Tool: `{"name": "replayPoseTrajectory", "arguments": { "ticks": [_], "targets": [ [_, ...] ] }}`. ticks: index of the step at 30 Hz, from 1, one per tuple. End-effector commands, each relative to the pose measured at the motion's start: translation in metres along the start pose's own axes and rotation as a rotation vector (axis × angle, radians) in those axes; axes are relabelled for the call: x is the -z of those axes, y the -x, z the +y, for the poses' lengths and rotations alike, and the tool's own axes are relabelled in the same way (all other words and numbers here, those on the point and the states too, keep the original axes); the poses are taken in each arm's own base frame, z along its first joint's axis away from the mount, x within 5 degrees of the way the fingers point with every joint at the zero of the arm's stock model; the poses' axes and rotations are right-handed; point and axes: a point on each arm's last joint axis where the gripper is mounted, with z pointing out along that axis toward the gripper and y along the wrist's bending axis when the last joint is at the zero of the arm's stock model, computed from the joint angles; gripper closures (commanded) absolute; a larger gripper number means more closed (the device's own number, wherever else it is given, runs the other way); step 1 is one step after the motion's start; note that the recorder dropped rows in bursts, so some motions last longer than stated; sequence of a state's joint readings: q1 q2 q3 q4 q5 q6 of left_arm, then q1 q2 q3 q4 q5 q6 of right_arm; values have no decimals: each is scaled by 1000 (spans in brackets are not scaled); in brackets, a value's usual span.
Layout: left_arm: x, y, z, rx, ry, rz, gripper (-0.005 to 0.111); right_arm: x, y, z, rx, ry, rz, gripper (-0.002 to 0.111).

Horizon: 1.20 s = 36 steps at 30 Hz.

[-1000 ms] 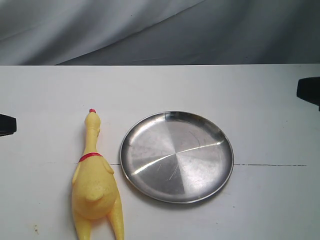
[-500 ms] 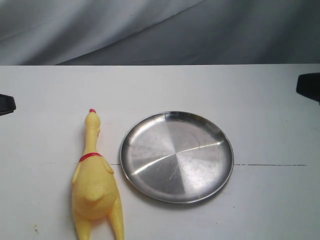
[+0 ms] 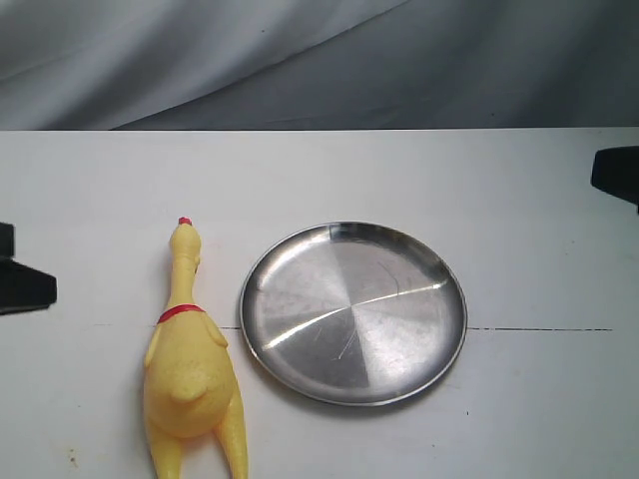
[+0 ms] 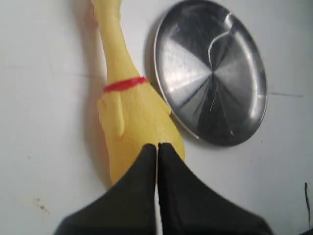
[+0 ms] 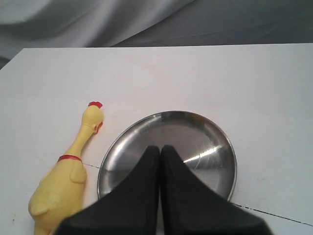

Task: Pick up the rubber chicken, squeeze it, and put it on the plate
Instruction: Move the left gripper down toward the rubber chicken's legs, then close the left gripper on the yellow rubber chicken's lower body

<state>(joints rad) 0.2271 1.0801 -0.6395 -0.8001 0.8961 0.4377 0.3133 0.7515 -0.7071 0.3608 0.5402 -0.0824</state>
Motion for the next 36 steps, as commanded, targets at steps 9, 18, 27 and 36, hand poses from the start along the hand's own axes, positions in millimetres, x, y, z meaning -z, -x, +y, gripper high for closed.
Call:
{"name": "replayPoseTrajectory", "arguments": {
  "ticks": [9, 18, 27, 36],
  "targets": [
    [-42, -49, -36, 114, 196, 113, 104, -20, -2, -3, 4, -12, 86, 108],
    [-81, -71, -42, 236, 286, 288, 88, -53, -12, 2, 36, 55, 211, 108],
    [-101, -75, -36, 308, 343, 347, 52, -73, 3, 6, 90, 50, 228, 108],
    [-101, -75, -29, 207, 369, 334, 50, -76, 4, 6, 85, 48, 221, 108]
  ]
}}
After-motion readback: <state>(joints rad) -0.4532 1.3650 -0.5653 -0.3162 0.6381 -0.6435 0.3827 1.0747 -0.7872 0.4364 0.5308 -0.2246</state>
